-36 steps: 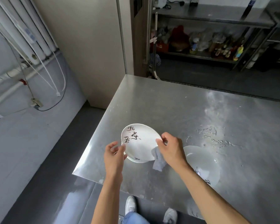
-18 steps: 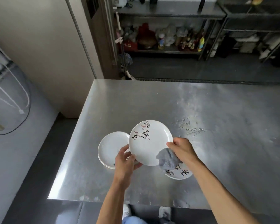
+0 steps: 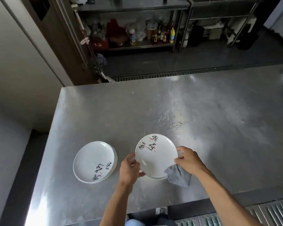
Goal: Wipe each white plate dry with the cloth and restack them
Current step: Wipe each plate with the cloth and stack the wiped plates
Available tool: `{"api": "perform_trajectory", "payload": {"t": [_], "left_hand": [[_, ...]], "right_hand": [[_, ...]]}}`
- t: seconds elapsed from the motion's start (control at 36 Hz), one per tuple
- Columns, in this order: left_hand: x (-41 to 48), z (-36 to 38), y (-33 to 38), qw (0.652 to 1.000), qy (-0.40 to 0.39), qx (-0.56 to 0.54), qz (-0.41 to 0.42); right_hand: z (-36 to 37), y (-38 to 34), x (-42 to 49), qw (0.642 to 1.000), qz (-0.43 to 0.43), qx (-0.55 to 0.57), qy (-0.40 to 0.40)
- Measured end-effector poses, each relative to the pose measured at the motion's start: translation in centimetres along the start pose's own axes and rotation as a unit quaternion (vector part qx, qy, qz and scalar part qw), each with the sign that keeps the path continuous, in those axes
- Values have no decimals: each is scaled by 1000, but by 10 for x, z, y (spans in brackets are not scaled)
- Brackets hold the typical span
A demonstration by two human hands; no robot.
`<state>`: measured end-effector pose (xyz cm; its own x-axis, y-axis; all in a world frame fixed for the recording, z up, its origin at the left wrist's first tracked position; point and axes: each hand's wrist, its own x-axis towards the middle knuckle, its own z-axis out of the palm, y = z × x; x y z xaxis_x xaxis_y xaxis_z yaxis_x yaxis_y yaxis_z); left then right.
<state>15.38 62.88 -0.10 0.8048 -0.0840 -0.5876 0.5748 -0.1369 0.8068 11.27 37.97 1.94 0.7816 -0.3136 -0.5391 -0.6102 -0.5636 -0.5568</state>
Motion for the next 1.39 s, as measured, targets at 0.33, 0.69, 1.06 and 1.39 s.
{"api": "perform_trajectory", "payload": {"t": [0.33,0.69,1.06,1.39], "left_hand": [[14,4,-10,998,34,40,-20],[12,5,-9,997,49,43,-31],[11,5,-11,994,80,67,-16],[7,-33,-5,985,131,100,42]], "right_hand": [[12,12,12,1000,19,3,-11],[15,18,15,999,29,8,-16],[-12,-16,17,972,-23,157,172],[27,-84,22,965,-131,202,103]]}}
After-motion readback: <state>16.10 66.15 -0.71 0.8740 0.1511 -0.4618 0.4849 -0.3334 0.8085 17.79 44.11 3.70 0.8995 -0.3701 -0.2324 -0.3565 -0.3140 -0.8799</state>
